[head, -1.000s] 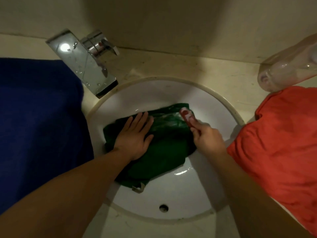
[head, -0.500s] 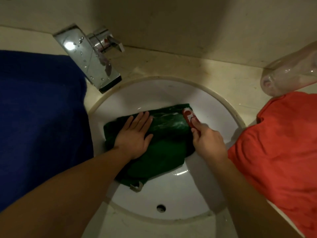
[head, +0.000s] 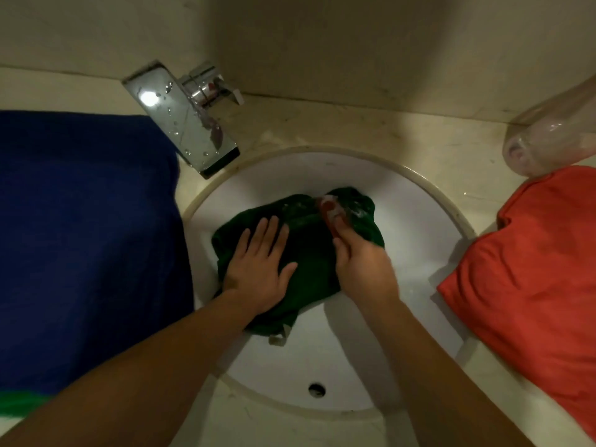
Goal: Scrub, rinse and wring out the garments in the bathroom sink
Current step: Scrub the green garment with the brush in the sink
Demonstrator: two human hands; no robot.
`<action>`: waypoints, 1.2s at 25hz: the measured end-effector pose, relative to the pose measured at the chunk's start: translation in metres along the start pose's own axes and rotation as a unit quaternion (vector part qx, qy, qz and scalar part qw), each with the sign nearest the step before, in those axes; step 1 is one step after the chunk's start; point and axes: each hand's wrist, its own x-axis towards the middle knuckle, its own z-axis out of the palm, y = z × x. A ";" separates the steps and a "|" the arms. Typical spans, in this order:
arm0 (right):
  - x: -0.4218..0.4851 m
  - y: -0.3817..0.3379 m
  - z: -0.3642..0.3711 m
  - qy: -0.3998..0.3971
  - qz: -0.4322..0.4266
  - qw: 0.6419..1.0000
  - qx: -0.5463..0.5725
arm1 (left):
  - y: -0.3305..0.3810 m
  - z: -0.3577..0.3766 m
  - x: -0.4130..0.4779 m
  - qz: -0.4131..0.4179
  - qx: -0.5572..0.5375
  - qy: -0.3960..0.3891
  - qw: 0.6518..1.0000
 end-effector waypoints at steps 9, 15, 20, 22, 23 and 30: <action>0.007 0.050 -0.042 -0.030 0.120 0.985 -0.120 | -0.025 0.008 0.002 -0.019 0.023 -0.026 0.999; -0.012 -0.017 0.025 -0.137 -0.084 0.984 -0.081 | -0.025 0.006 0.005 -0.030 0.040 -0.017 0.999; -0.001 0.055 -0.051 -0.039 0.116 0.980 -0.154 | -0.017 0.005 0.003 -0.046 0.040 -0.019 0.998; -0.003 0.023 -0.030 -0.045 0.077 0.991 -0.105 | -0.014 0.005 0.004 -0.052 0.048 -0.021 0.997; -0.007 0.003 -0.010 -0.078 0.032 0.993 -0.080 | -0.013 0.005 0.004 -0.054 0.052 -0.023 0.997; -0.005 0.051 -0.044 -0.027 0.123 0.984 -0.127 | -0.012 0.008 0.000 -0.055 0.027 -0.002 0.998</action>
